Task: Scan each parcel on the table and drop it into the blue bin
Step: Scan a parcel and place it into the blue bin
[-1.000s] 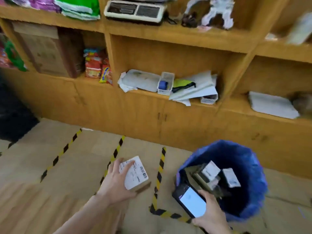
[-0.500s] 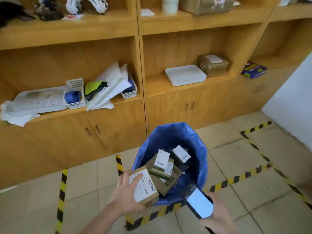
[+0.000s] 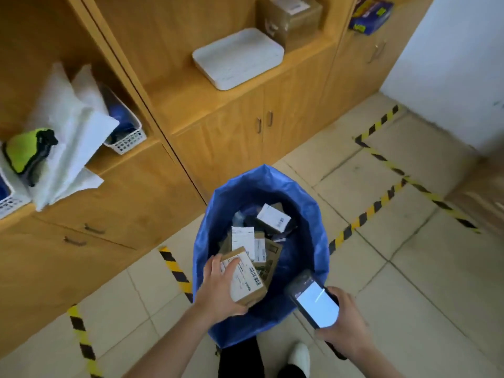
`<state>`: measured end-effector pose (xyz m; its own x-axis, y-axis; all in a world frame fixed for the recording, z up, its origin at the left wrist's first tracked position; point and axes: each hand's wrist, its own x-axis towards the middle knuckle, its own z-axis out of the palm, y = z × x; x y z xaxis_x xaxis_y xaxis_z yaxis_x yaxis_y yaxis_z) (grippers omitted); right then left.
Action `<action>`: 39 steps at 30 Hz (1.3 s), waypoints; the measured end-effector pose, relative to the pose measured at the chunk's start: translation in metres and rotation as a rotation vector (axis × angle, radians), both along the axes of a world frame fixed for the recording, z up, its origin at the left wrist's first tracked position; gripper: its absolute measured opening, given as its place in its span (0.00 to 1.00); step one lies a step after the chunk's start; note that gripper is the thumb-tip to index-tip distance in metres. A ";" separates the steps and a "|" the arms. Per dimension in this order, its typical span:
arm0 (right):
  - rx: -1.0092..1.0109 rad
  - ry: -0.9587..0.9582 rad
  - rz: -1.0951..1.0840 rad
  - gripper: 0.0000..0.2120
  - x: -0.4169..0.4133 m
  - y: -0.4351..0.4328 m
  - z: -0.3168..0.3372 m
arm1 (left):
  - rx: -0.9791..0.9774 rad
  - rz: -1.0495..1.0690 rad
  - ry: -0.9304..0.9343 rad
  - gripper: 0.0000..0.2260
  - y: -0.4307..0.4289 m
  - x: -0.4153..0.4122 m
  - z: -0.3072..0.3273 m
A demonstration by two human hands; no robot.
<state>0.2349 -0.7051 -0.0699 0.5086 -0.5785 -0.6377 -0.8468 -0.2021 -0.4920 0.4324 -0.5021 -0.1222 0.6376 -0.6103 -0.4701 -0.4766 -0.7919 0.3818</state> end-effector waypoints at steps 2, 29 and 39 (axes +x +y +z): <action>0.003 0.017 -0.047 0.28 0.021 0.006 -0.018 | 0.002 -0.079 0.009 0.56 -0.012 0.024 -0.019; 0.086 0.079 -0.408 0.43 0.106 0.006 -0.119 | 0.185 -0.386 -0.034 0.51 -0.072 0.140 -0.158; 0.055 -0.114 -0.611 0.36 0.020 0.006 -0.027 | 0.152 -0.528 0.001 0.19 -0.093 0.084 -0.056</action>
